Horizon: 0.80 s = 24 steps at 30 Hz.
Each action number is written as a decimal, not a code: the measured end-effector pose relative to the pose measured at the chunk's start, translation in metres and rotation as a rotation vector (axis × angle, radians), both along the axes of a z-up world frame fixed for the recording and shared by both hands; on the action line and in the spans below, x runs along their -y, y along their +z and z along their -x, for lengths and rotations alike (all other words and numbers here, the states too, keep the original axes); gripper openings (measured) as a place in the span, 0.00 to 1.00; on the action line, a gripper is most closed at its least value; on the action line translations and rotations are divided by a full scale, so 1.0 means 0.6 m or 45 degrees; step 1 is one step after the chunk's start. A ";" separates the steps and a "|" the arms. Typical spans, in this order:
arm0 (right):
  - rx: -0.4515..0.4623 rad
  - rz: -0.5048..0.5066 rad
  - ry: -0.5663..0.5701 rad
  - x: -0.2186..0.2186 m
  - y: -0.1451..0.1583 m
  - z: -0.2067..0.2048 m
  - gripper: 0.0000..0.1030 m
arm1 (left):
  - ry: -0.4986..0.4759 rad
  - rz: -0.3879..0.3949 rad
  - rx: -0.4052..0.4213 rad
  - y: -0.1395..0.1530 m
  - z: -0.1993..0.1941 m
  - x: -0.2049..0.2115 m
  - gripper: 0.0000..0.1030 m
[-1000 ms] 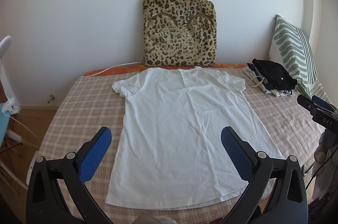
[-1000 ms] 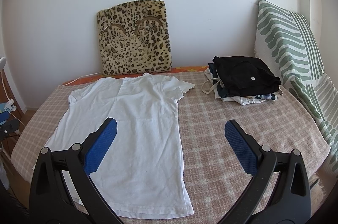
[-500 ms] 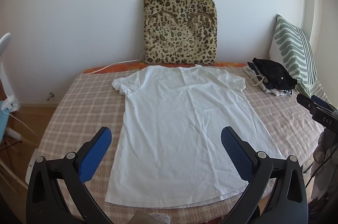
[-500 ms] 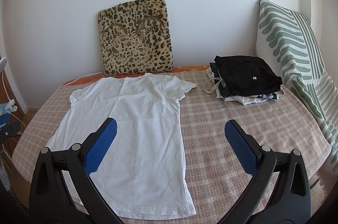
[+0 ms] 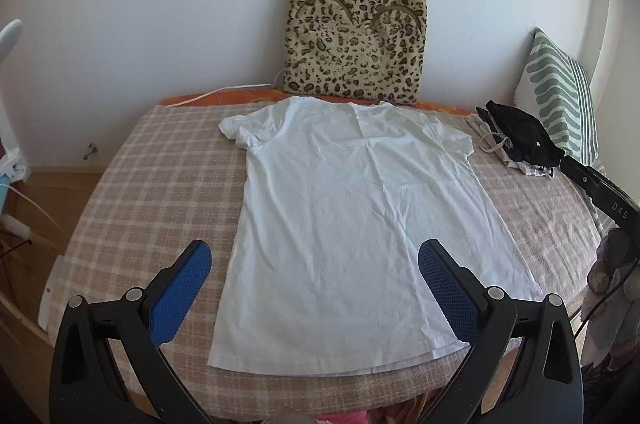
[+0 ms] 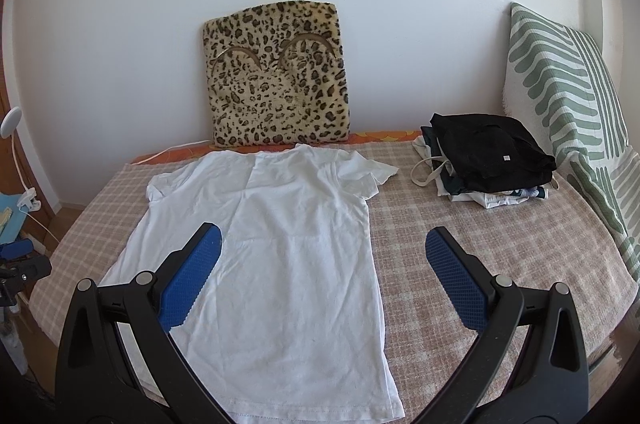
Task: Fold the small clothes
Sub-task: 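Move both tools toward the white T-shirt's side edges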
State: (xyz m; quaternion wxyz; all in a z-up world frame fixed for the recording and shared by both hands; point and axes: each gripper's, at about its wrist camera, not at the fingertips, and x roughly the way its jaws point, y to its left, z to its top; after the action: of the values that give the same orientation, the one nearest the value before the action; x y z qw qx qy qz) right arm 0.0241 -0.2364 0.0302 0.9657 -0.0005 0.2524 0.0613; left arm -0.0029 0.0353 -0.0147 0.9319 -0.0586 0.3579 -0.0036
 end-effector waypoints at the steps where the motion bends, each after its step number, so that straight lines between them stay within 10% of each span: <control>1: -0.002 0.001 0.007 -0.004 0.000 -0.004 1.00 | 0.010 -0.001 -0.006 -0.003 0.000 -0.006 1.00; 7: -0.032 -0.043 0.082 -0.050 0.003 -0.027 1.00 | -0.002 0.140 0.016 -0.031 0.007 -0.060 0.99; 13: -0.073 -0.024 0.193 -0.110 -0.002 -0.043 1.00 | -0.002 0.004 -0.082 -0.068 0.008 -0.098 0.88; 24: -0.239 -0.142 0.292 -0.167 -0.011 -0.138 1.00 | 0.067 0.073 -0.238 -0.131 0.014 -0.150 0.81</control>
State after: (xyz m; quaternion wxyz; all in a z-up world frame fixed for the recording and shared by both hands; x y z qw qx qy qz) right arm 0.1070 -0.1363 0.0236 0.9230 0.0301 0.3362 0.1848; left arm -0.0110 0.1255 -0.0932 0.8922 -0.0946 0.4414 0.0160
